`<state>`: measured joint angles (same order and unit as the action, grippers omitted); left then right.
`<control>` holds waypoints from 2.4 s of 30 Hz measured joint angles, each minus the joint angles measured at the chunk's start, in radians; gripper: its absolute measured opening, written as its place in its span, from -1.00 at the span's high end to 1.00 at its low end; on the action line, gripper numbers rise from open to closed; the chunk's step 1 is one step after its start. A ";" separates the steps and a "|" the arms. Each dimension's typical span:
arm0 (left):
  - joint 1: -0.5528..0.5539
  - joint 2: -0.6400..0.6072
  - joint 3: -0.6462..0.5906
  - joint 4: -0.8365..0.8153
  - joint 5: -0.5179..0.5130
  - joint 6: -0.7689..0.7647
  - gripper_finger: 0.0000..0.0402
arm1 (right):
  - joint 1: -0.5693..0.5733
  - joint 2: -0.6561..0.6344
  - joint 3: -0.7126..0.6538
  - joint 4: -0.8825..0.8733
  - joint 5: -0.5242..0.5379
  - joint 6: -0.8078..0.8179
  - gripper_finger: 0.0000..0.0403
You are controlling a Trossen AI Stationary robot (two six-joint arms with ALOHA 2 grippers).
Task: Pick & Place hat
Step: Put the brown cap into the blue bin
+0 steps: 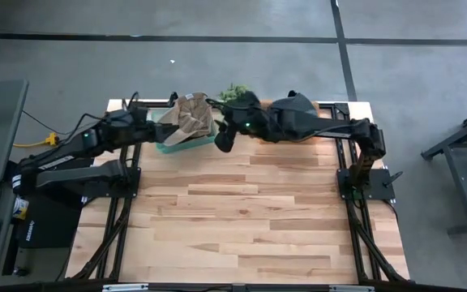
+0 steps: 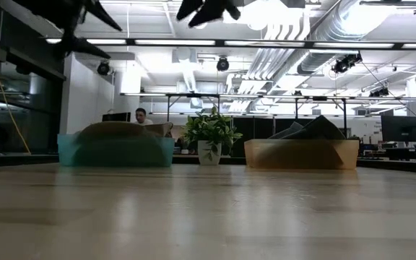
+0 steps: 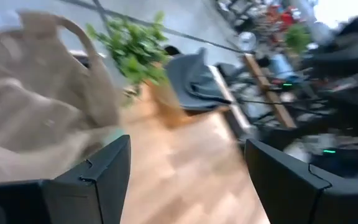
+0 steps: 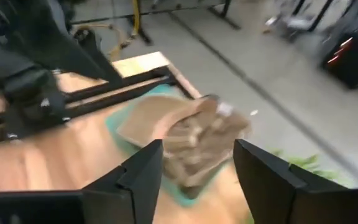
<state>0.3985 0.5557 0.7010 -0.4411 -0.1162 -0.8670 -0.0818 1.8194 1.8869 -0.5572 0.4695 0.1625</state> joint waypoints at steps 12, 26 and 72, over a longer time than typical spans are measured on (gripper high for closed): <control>0.000 -0.327 0.024 -0.149 0.107 -0.188 -0.37 | -0.206 0.013 -0.191 0.284 -0.305 0.231 0.24; 0.000 -0.495 0.023 -0.234 0.108 -0.259 -0.37 | -0.346 0.314 0.258 0.021 -0.424 0.197 -0.05; 0.000 -0.494 0.022 -0.352 0.106 -0.337 -0.37 | -0.428 0.646 0.435 0.068 -0.566 0.230 0.31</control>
<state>0.3985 0.0612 0.7227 -0.7929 -0.0097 -1.2041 -0.5102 2.4652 2.3215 -0.4889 -0.0964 0.3924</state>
